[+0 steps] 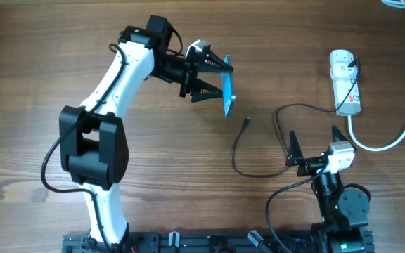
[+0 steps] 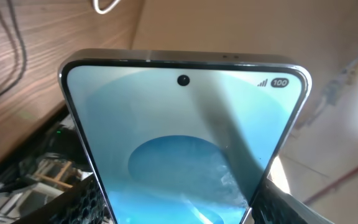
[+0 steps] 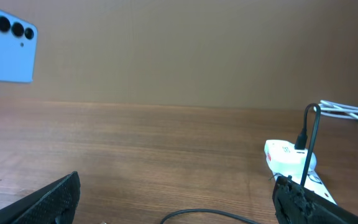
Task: Plug charger to phone and switch on socket
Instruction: 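Lift the phone with the left gripper and tilt it upright, then raise the right arm and move it toward the phone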
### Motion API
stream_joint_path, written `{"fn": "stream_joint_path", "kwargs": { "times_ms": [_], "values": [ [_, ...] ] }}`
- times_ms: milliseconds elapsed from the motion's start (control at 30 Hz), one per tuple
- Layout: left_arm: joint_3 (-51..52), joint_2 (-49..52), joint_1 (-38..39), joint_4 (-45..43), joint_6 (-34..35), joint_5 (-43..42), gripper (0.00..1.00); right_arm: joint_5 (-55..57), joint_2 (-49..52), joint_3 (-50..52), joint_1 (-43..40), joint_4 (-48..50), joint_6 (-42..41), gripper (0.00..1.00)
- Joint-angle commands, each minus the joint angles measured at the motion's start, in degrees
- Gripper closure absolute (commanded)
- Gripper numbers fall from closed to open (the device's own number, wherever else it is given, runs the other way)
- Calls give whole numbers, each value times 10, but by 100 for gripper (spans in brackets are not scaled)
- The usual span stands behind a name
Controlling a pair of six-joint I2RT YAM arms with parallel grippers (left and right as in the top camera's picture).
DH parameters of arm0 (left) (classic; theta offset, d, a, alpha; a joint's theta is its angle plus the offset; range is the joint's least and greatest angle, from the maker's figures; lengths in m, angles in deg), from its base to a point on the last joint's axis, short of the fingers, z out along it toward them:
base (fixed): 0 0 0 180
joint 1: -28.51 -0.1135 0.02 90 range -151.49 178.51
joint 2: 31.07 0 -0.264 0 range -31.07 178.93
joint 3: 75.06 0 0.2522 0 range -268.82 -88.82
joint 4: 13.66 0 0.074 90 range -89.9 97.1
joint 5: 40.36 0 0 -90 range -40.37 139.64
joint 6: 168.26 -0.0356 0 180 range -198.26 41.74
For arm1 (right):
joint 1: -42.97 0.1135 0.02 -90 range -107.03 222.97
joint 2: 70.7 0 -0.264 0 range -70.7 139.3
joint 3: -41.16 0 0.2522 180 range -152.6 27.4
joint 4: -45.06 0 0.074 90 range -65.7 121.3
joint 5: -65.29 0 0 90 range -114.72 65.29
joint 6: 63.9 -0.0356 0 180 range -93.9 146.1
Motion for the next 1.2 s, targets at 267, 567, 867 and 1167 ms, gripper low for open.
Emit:
{"fn": "stream_joint_path", "kwargs": {
  "times_ms": [267, 567, 867, 1167],
  "values": [
    [-13, -17, -20, 0, 30, -53, 29, -8, 0, 0, 2, 2, 7, 0],
    [-13, -17, -28, -1, 54, -54, 31, -8, 0, 0, 2, 2, 7, 0],
    [-13, -17, -28, -1, 54, -53, 31, -17, 0, 0, 2, 1, 1, 0],
    [-13, -17, -28, 0, 54, -53, 31, -119, 0, 0, 2, 10, -636, 0]
  ]
}}
